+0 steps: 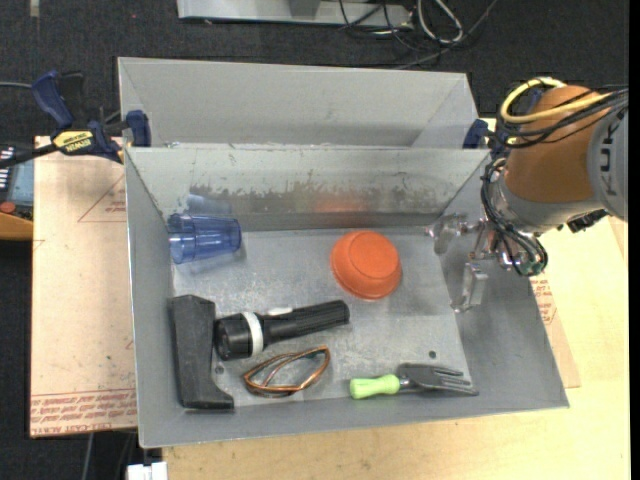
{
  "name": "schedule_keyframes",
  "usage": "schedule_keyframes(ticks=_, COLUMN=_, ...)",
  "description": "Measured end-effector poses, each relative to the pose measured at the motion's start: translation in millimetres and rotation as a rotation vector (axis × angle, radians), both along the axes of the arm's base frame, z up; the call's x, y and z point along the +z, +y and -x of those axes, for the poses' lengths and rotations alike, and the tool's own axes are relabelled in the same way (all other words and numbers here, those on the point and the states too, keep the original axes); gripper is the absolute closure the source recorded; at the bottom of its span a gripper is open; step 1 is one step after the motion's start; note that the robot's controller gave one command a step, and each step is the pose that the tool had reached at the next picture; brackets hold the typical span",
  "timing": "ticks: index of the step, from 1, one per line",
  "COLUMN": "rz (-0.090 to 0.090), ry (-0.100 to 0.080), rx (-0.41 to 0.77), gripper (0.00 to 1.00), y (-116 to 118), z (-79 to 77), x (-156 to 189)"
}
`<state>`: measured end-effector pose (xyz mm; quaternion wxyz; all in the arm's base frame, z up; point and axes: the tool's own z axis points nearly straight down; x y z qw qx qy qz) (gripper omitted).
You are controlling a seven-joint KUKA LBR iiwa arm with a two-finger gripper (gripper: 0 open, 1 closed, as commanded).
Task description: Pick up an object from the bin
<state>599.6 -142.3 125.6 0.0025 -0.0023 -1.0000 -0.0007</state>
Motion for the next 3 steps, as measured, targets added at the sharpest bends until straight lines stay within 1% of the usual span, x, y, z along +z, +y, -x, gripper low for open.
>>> schedule_keyframes(ticks=1, rz=0.001, ry=-0.007, rx=0.005, gripper=0.00, y=1, z=-1.7, x=5)
schedule_keyframes(ticks=2, rz=-0.001, ry=-0.002, rx=-0.159, gripper=0.00, y=8, z=56.7, x=-57)
schedule_keyframes(ticks=3, rz=0.001, ry=-0.010, rx=0.088, gripper=0.00, y=102, z=63.5, x=-1)
